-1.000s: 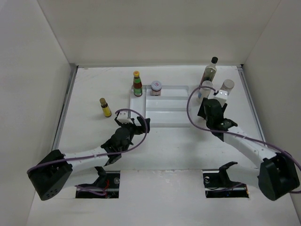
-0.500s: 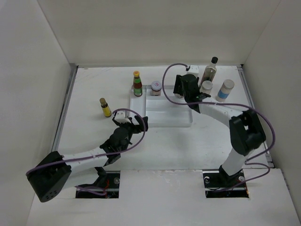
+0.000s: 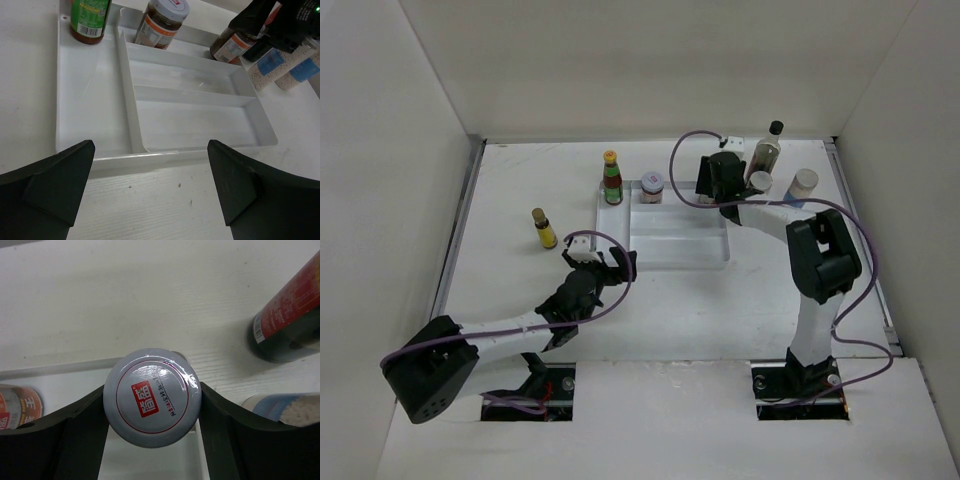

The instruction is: Organize the condiment bottles

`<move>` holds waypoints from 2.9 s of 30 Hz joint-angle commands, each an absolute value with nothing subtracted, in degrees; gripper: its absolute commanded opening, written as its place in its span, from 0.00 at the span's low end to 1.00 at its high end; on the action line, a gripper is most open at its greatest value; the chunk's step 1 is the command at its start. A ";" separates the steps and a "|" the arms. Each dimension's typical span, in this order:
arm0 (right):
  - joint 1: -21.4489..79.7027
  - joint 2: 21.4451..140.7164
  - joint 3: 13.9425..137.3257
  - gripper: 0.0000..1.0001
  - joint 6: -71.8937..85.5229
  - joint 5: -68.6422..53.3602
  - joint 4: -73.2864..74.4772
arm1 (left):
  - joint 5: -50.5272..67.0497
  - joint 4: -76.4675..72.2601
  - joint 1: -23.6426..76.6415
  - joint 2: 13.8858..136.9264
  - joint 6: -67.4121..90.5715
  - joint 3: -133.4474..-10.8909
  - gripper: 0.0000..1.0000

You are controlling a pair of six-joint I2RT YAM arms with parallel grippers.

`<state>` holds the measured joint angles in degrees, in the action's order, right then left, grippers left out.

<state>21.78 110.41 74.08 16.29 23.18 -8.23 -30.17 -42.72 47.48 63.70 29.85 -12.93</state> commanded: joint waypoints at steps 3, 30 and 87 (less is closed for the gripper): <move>22.54 110.39 76.29 0.65 15.65 22.41 -16.00 | -29.44 -45.97 47.06 64.86 30.50 -13.97 1.00; 11.39 92.80 63.80 1.00 14.50 27.52 -8.44 | -27.42 -46.76 46.45 66.18 31.90 -14.15 1.00; 43.29 97.84 73.66 0.95 15.03 23.12 -14.94 | -26.99 -45.79 39.15 60.29 36.83 -10.02 1.00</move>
<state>44.12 105.84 73.87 14.98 23.59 -11.55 -27.94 -43.22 39.16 60.12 36.23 -8.95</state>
